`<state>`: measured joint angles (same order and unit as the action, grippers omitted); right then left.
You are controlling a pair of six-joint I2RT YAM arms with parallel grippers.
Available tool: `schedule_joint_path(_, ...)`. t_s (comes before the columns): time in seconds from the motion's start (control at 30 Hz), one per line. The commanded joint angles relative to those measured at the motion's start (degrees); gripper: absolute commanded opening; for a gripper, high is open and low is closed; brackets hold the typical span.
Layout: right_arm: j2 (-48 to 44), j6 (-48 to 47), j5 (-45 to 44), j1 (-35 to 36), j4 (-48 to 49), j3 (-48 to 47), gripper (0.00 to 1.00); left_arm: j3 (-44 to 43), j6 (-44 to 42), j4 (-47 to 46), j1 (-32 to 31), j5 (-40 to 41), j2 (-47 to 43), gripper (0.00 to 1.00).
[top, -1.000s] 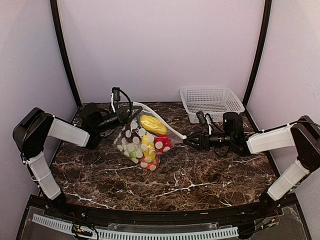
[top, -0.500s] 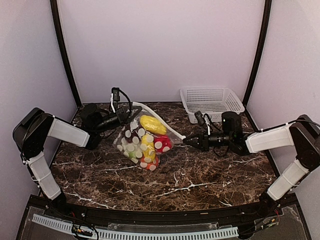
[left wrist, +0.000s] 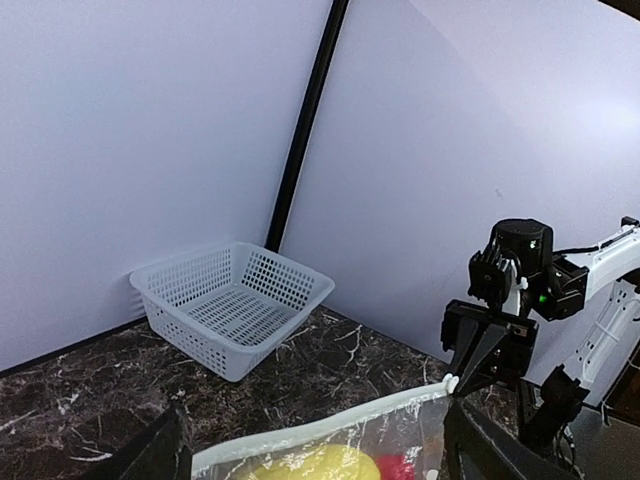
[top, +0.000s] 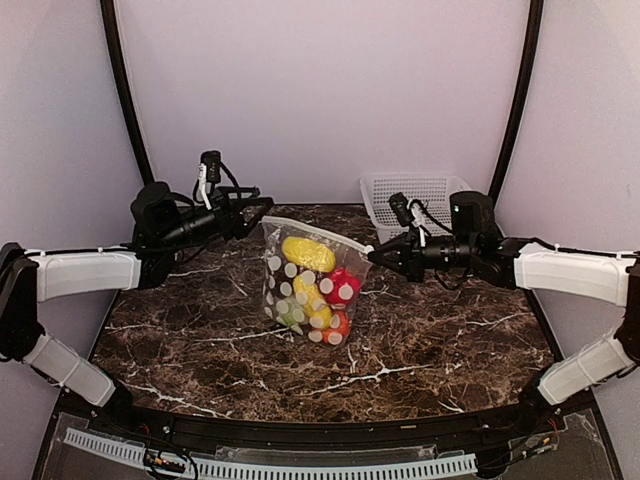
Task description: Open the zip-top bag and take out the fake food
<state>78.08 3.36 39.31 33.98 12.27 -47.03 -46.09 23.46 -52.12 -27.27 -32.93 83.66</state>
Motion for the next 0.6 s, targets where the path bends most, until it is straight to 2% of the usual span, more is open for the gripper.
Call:
schedule_joint_path(0.0, -2.0, -9.3, -3.4, 1.8, -9.2, -4.3, 0.0, -3.9, -17.2, 20.6, -1.3, 2.2, -8.4, 0.87)
schedule_joint_path(0.13, -3.4, -13.0, -5.1, 4.3, -11.1, -4.9, 0.0, -7.1, -33.1, 35.3, -5.7, 3.9, -11.5, 0.87)
schedule_joint_path(0.33, -4.3, -20.3, -11.8, 10.2, -19.4, -8.0, 0.0, -12.8, -51.4, 44.9, -12.3, 5.1, -8.0, 0.87)
schedule_joint_path(0.57, -5.9, -23.8, -18.2, 15.8, -23.4, -9.6, 0.0, -24.3, -63.9, 56.7, -16.0, 1.2, 0.9, 0.86)
